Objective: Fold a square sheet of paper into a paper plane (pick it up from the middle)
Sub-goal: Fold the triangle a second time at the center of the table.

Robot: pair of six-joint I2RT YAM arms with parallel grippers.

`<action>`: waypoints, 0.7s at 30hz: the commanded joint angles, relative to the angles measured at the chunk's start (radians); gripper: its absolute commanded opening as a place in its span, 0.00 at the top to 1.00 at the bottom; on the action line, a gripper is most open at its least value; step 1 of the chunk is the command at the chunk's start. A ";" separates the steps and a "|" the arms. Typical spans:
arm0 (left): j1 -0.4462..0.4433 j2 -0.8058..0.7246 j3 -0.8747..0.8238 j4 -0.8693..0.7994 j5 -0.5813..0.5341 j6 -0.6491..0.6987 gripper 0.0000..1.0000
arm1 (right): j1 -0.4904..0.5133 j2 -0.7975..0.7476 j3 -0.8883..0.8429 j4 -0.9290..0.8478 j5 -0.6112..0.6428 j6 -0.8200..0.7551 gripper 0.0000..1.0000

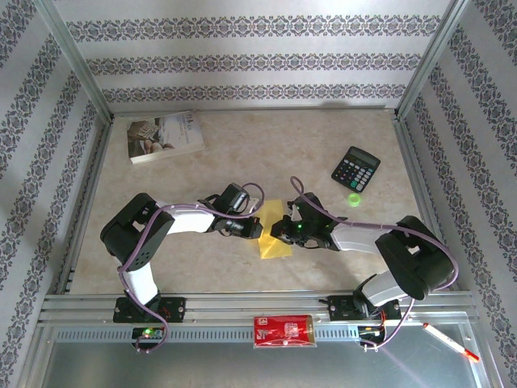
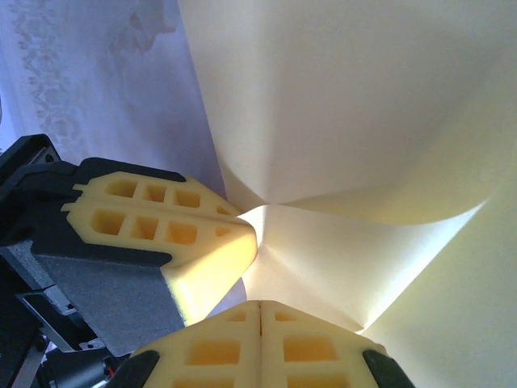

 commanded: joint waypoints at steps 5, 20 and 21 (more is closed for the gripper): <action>-0.013 0.084 -0.029 -0.134 -0.130 0.031 1.00 | -0.004 0.058 0.054 0.000 -0.018 -0.029 0.95; -0.013 0.081 -0.027 -0.137 -0.129 0.034 1.00 | 0.009 0.142 0.017 0.030 -0.006 -0.051 0.95; -0.013 0.080 -0.028 -0.137 -0.130 0.033 1.00 | 0.009 0.146 0.016 0.033 -0.006 -0.053 0.95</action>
